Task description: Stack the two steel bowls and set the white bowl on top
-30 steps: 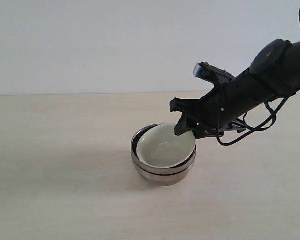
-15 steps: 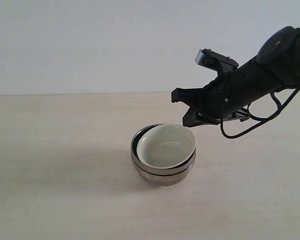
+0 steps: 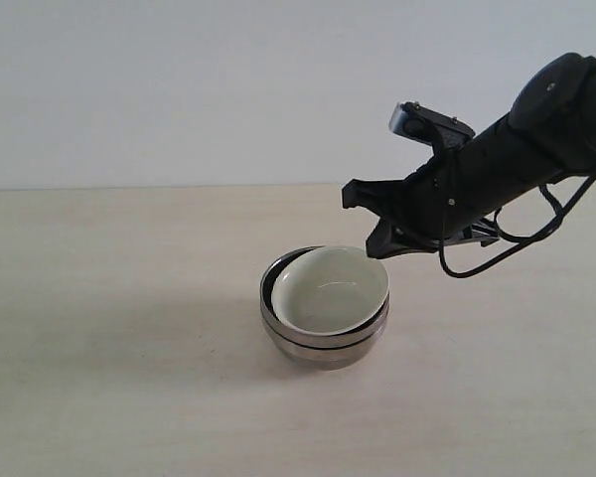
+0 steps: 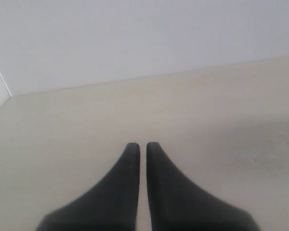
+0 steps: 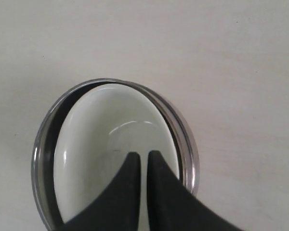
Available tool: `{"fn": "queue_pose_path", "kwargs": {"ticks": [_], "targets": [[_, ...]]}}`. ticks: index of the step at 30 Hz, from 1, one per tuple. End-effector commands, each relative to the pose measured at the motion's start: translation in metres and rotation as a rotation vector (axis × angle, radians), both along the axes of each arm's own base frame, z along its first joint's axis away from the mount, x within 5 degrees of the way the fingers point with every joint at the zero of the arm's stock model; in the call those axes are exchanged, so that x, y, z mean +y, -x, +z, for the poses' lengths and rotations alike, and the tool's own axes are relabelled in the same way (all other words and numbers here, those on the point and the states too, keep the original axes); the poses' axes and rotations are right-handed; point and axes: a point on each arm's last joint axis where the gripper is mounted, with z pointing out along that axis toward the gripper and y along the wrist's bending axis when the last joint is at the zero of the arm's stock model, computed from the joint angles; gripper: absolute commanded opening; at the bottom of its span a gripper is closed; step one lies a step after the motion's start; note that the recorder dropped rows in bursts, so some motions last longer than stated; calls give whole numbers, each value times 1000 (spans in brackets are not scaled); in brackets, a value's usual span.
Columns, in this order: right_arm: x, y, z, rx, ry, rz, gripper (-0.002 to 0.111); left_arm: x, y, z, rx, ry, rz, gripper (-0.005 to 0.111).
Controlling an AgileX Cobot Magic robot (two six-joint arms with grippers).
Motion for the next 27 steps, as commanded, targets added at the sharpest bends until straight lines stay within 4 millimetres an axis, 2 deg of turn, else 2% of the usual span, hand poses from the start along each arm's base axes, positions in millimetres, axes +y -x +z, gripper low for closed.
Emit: {"fn": "queue_pose_path", "kwargs": {"ticks": [1, 14, 23, 27], "targets": [[-2, 4, 2, 3, 20, 24, 1, 0, 0, 0, -9, 18, 3, 4], [-4, 5, 0, 20, 45, 21, 1, 0, 0, 0, -9, 18, 3, 4], [-2, 1, -22, 76, 66, 20, 1, 0, 0, 0, -9, 18, 3, 4], [-3, 0, -22, 64, 67, 13, 1, 0, 0, 0, -9, 18, 3, 4]]}}
